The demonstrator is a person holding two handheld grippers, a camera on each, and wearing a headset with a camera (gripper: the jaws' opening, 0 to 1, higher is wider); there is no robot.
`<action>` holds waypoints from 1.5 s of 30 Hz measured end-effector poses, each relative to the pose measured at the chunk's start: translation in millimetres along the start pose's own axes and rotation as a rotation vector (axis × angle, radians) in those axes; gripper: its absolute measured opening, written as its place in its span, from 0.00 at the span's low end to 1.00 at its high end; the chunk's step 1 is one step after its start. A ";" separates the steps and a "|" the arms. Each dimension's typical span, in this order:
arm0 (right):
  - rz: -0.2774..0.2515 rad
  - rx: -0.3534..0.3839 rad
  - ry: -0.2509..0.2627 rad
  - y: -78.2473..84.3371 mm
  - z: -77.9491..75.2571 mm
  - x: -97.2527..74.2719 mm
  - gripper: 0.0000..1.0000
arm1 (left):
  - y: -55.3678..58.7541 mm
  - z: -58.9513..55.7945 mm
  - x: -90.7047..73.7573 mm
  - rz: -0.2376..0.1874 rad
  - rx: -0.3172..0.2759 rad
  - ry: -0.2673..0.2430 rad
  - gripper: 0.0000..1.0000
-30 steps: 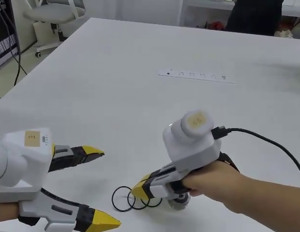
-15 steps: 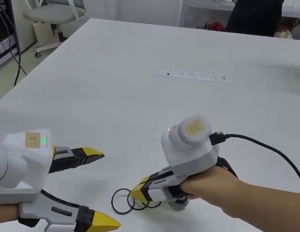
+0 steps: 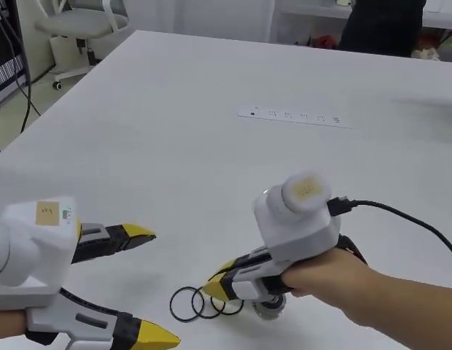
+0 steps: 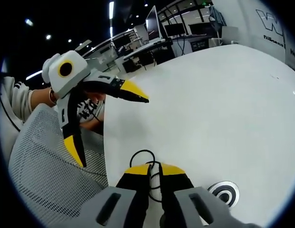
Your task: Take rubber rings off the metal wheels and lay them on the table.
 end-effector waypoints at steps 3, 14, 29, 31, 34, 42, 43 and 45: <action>-0.004 -0.011 0.002 0.2 0.0 -6.0 0.07 | 0.1 0.6 -0.2 -0.002 -0.007 -0.004 0.85; -0.037 -0.062 0.042 -3.4 -0.7 -39.1 0.21 | 1.7 0.4 -1.4 -0.001 -0.012 -0.009 0.85; -0.100 -0.086 0.103 -2.9 -4.0 -79.8 0.28 | 0.5 -0.2 -1.1 0.004 -0.009 -0.008 0.85; -0.104 -0.085 0.109 -2.2 -4.0 -82.9 0.29 | 0.3 0.0 -1.2 0.005 -0.009 -0.009 0.85; -0.111 -0.083 0.119 -0.1 -3.5 -89.1 0.30 | 0.2 0.1 -1.5 0.007 -0.008 -0.008 0.85; -0.143 -0.072 0.145 5.1 -4.6 -107.5 0.32 | -0.2 2.0 -2.9 0.008 -0.009 -0.012 0.84; -0.149 -0.069 0.148 6.1 -4.9 -110.7 0.32 | -0.3 2.2 -3.0 0.008 -0.009 -0.012 0.84; -0.156 -0.066 0.155 7.4 -5.6 -114.9 0.33 | -0.5 2.7 -3.2 0.008 -0.009 -0.013 0.84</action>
Point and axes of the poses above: the centre of the closed fingertips' face, and the gripper's own axes: x roughly forward along the fingers, z roughly to its left, y roughly out of its underside, the point moved 6 cm from there along -x, roughly backward along the fingers, and after that the axes turned 13 degrees about -y, right-handed, at the moved point
